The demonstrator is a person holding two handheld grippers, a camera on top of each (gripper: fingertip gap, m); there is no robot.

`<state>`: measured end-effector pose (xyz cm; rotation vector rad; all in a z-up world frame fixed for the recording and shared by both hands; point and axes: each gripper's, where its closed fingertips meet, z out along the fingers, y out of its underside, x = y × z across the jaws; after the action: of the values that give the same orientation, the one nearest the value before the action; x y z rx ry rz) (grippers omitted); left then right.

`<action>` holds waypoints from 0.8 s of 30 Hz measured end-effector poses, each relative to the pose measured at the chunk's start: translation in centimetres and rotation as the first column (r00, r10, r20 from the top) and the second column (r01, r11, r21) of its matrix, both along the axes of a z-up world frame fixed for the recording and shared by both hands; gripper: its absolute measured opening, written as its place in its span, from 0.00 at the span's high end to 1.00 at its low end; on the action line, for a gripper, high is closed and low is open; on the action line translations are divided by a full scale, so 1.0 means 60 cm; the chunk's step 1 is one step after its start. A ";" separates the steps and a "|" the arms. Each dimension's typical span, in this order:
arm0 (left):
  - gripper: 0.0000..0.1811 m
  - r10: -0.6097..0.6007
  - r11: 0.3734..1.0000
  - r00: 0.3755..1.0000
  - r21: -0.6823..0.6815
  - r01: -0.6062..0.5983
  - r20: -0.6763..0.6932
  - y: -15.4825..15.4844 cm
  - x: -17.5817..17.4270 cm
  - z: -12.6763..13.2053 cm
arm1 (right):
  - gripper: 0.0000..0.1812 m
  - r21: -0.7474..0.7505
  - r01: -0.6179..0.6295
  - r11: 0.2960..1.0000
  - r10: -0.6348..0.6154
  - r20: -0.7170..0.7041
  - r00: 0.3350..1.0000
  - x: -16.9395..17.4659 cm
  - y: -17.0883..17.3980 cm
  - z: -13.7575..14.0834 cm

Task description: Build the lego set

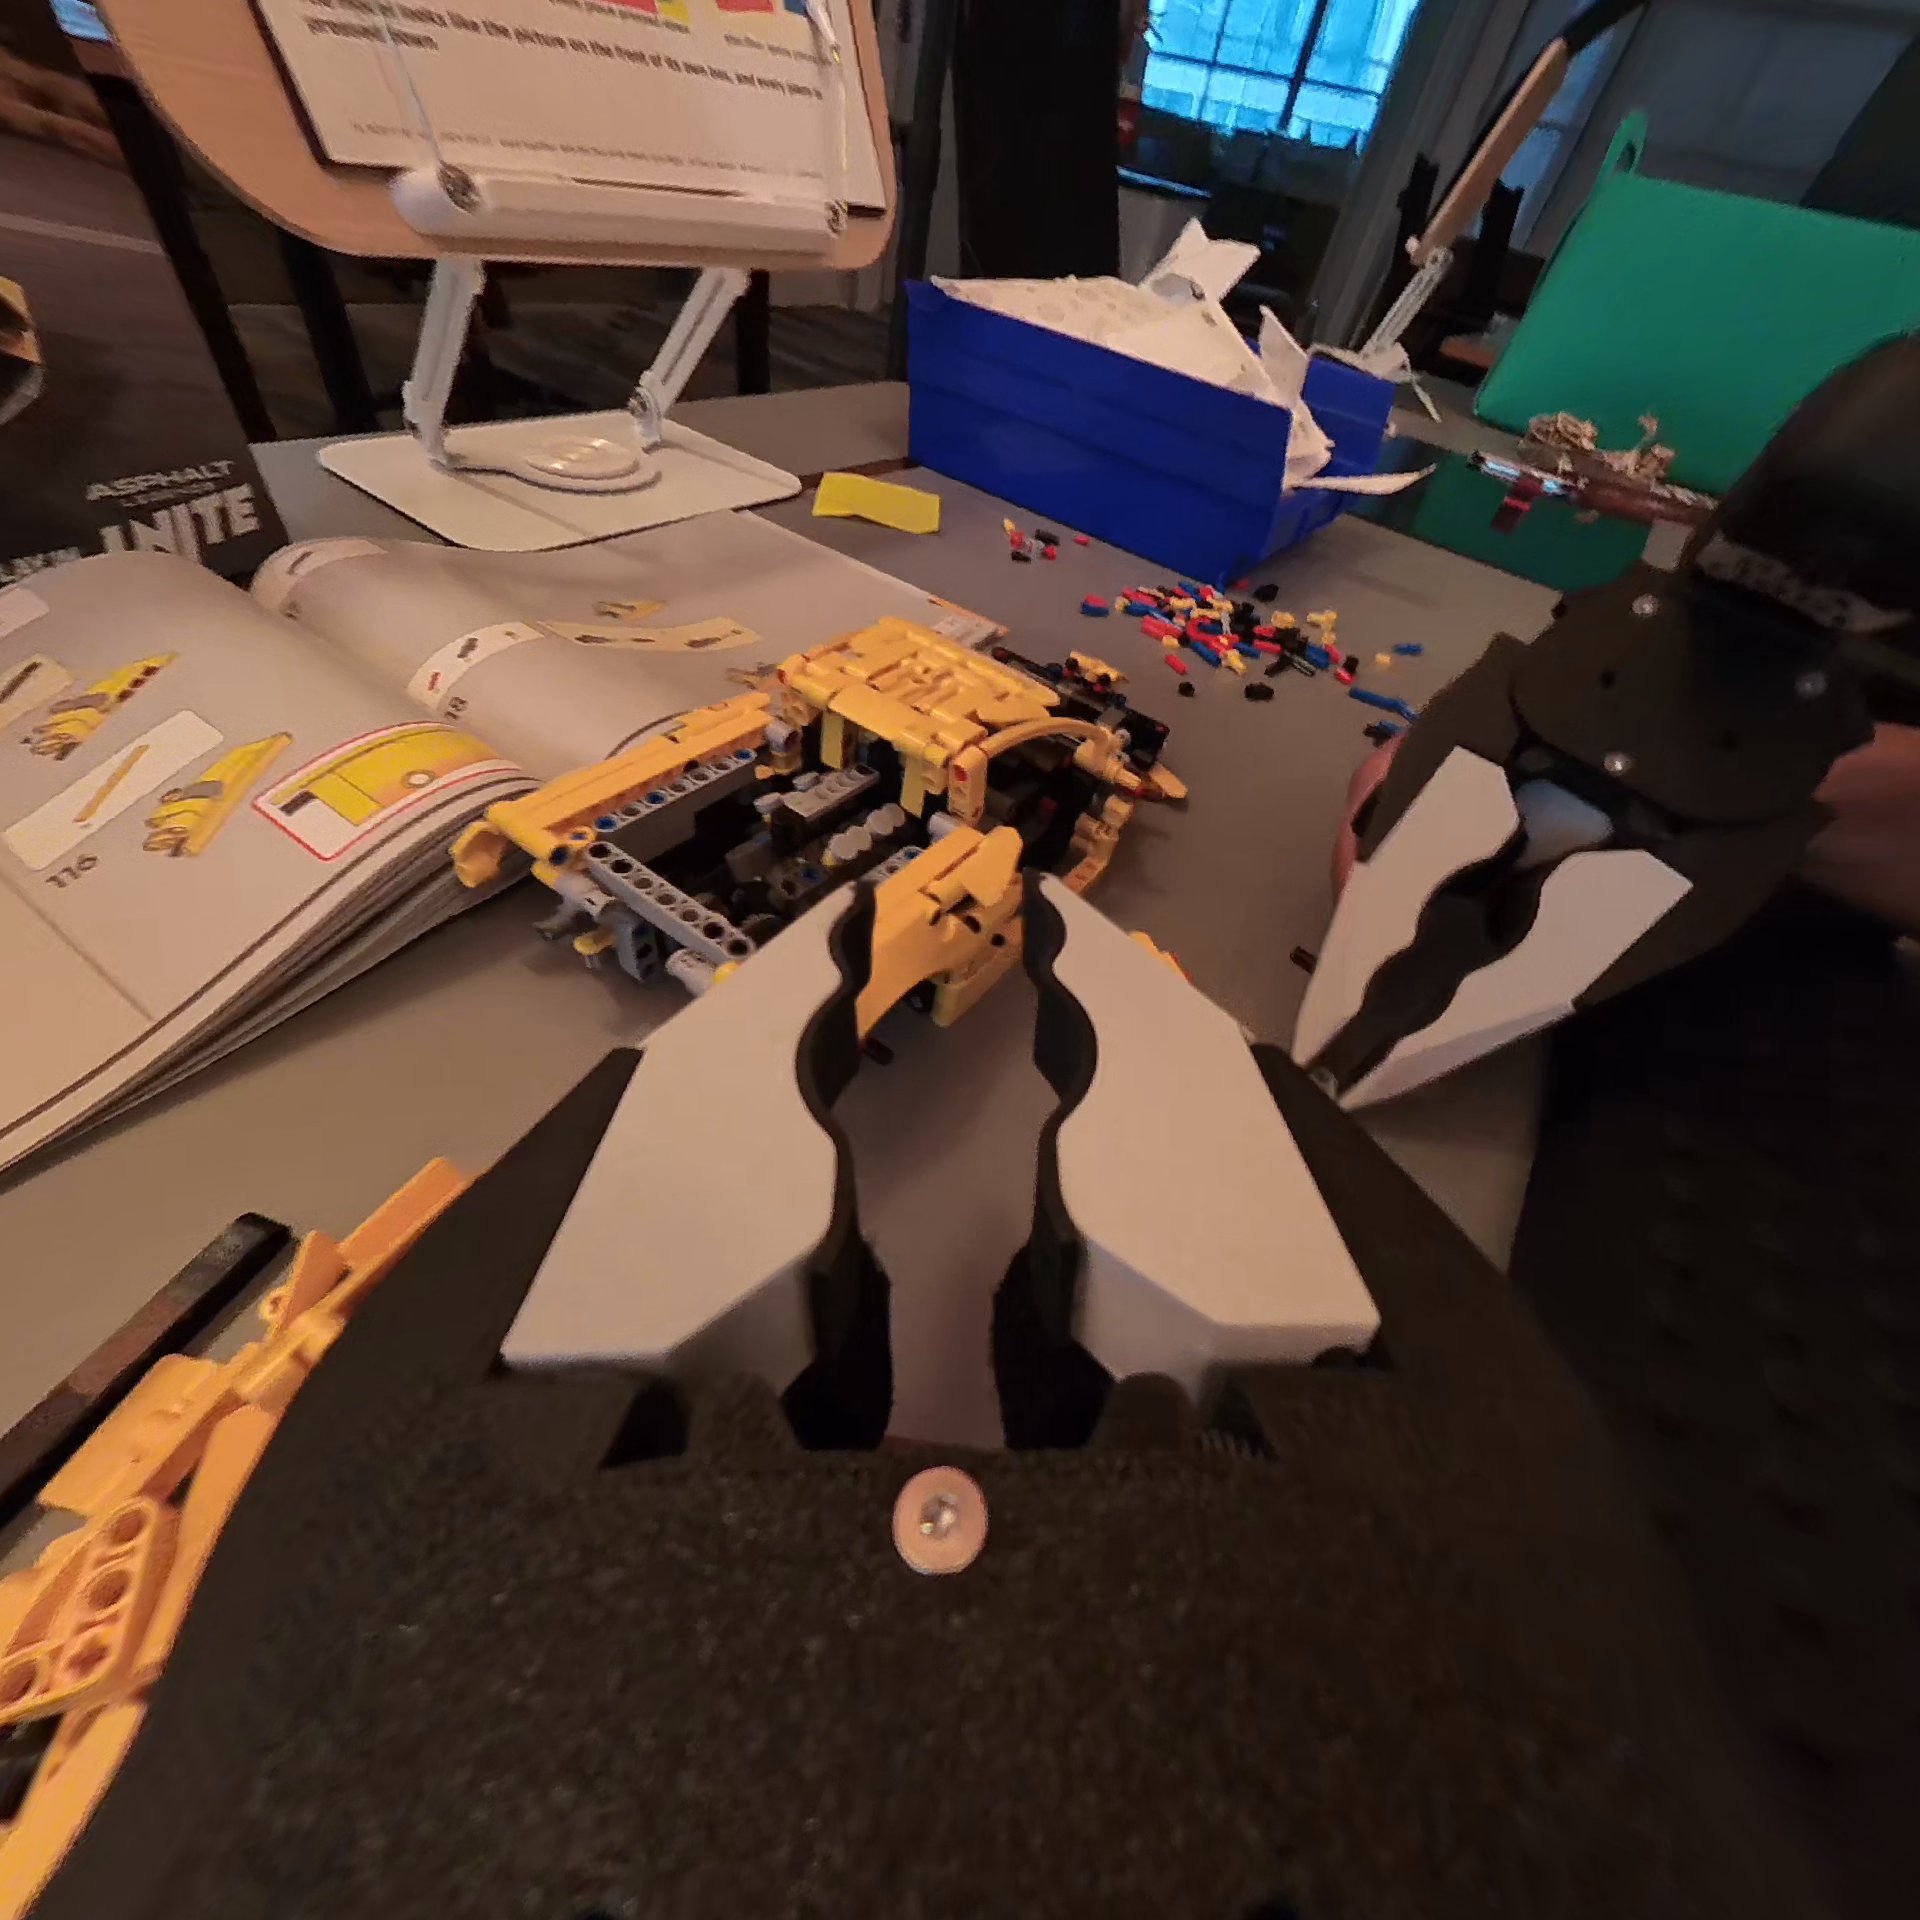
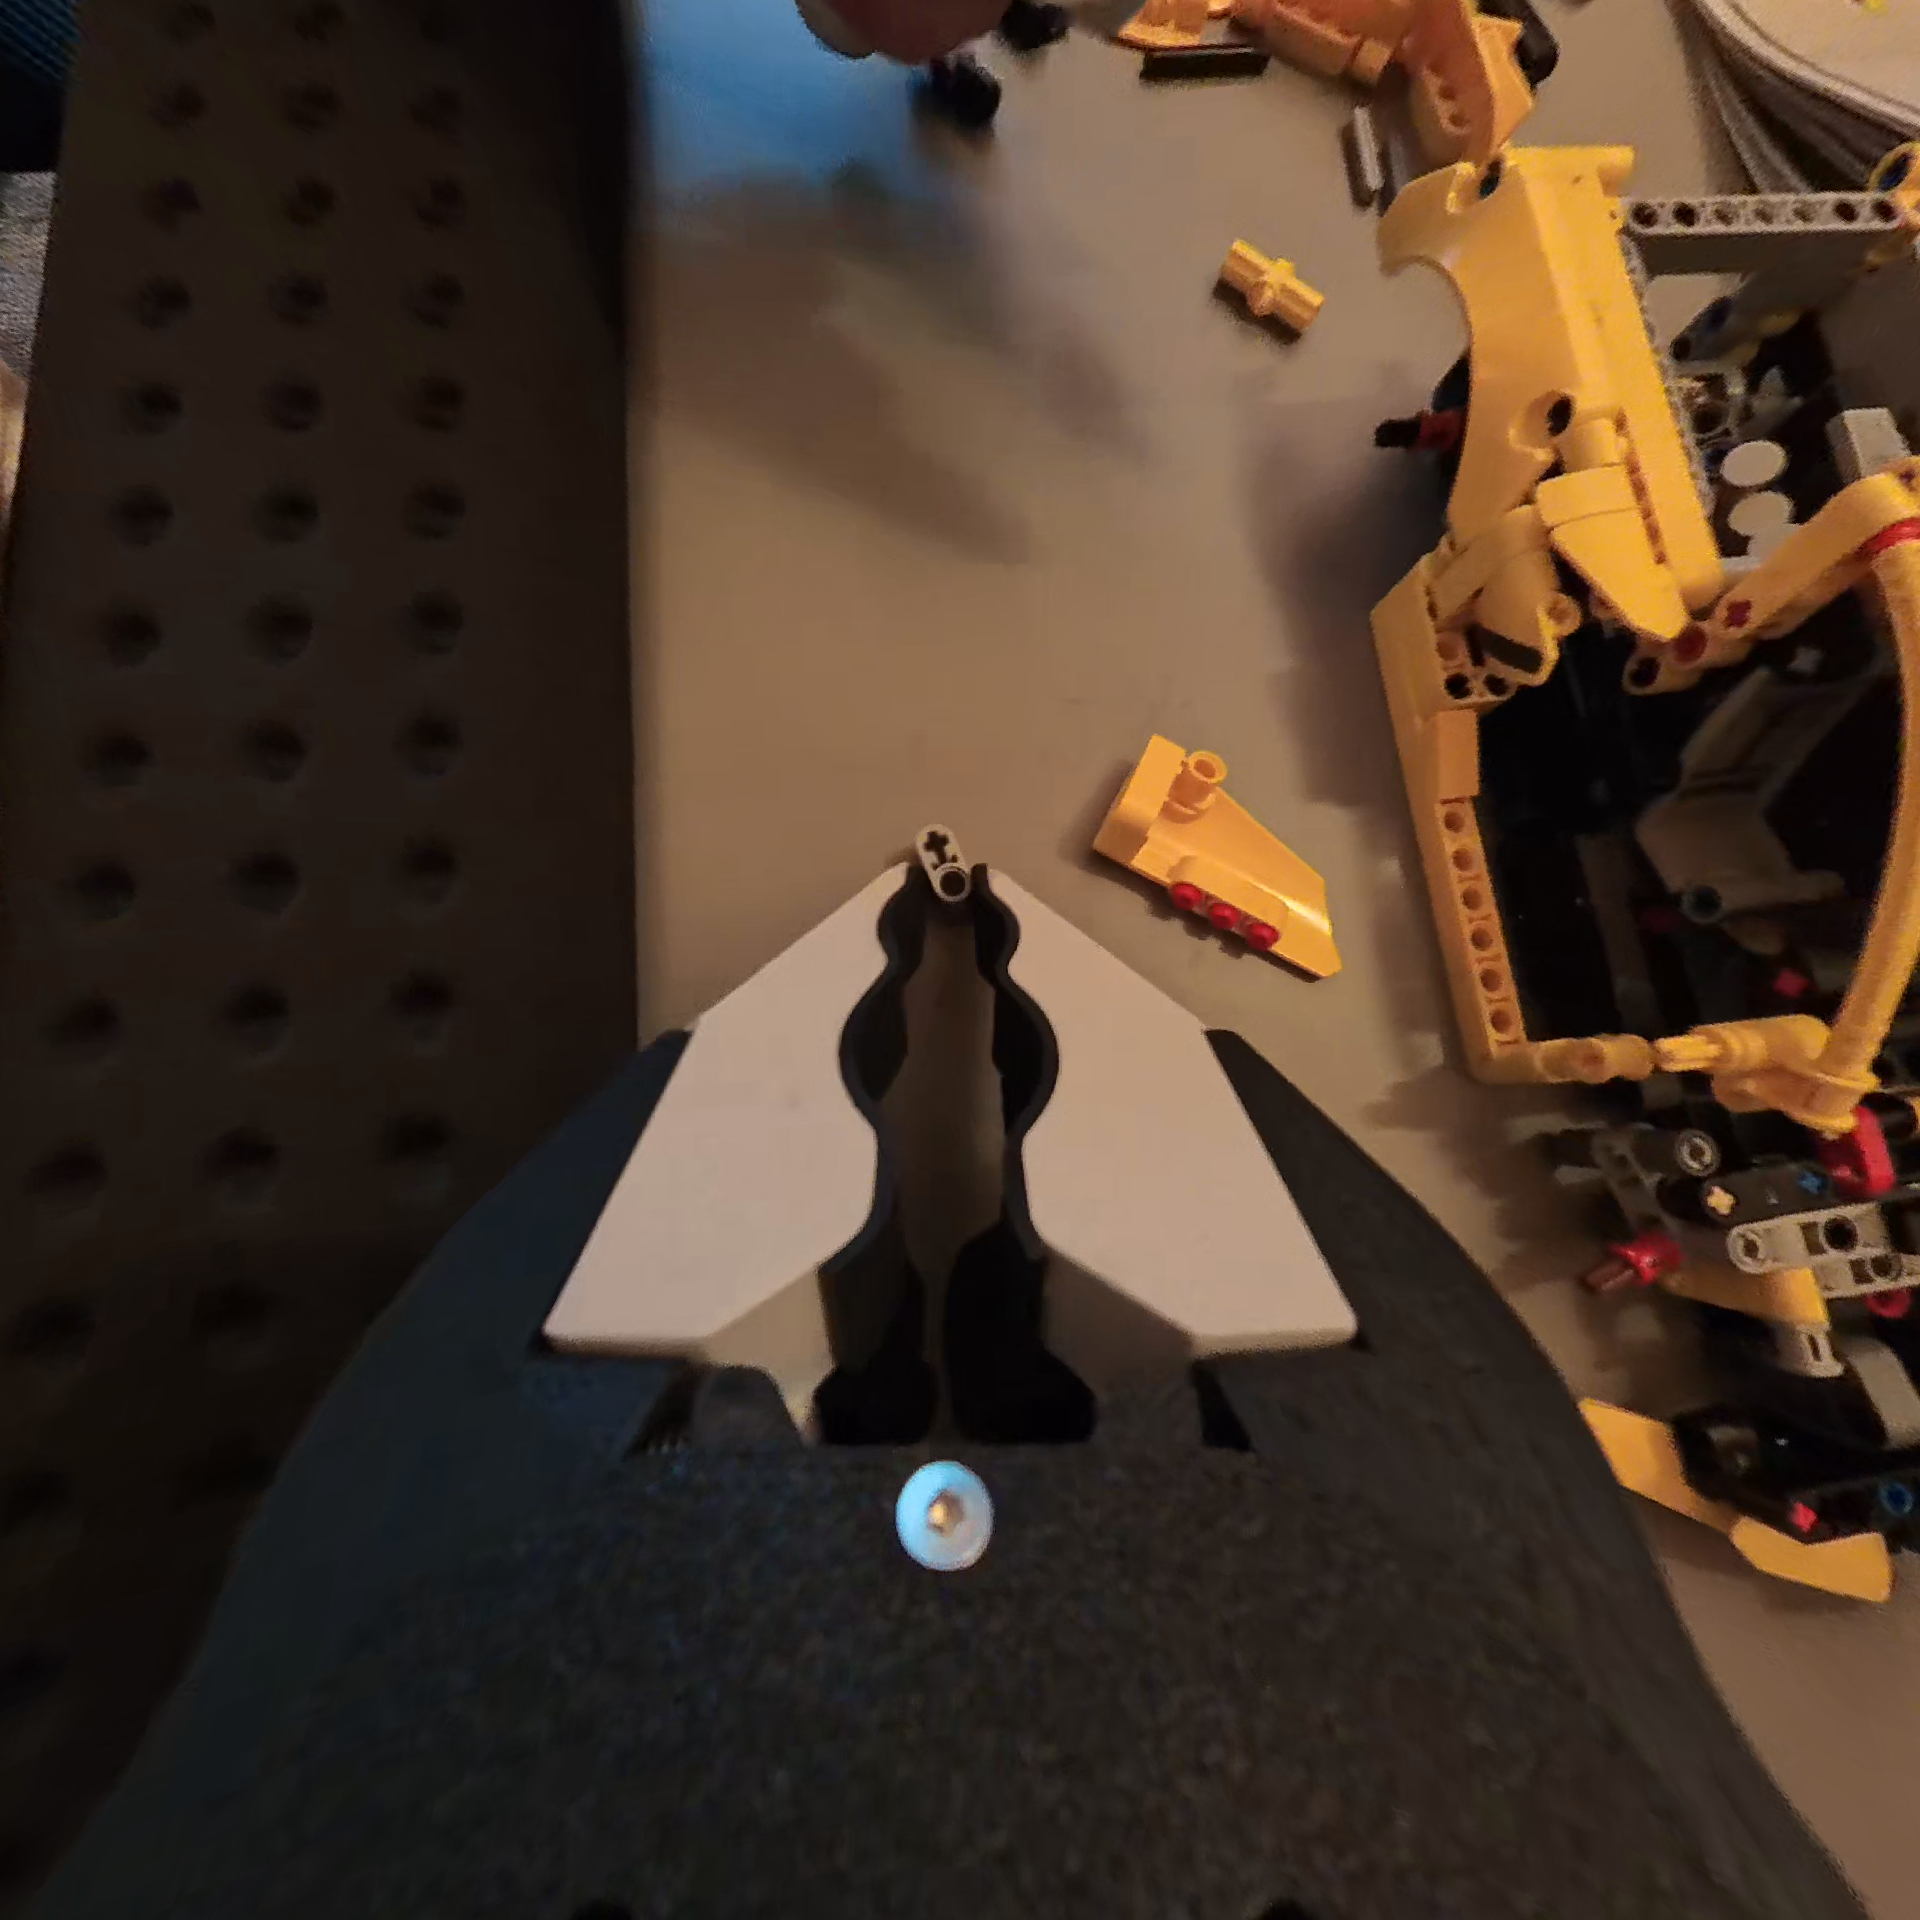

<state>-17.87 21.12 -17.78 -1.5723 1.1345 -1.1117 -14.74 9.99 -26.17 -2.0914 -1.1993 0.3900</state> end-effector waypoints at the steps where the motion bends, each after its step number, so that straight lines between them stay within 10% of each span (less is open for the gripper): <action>1: 0.85 -0.020 1.000 1.000 -0.002 0.020 -0.008 -0.007 0.003 -0.003 | 0.96 0.011 0.017 1.000 -0.017 -0.011 1.000 0.002 0.005 0.004; 9: 0.85 -0.323 0.920 0.945 -0.215 0.327 0.056 -0.105 0.024 0.001 | 0.96 0.158 0.061 0.986 -0.043 -0.115 0.992 -0.018 0.041 0.070; 24: 0.85 -0.391 0.919 0.908 -0.114 0.377 -0.151 -0.140 0.034 -0.057 | 0.96 0.115 0.090 0.989 -0.081 -0.075 0.994 -0.011 0.057 0.054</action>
<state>-15.85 12.70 -21.19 -1.5698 1.5841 -1.3096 -15.38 13.40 -22.92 -2.0031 -1.0624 0.3415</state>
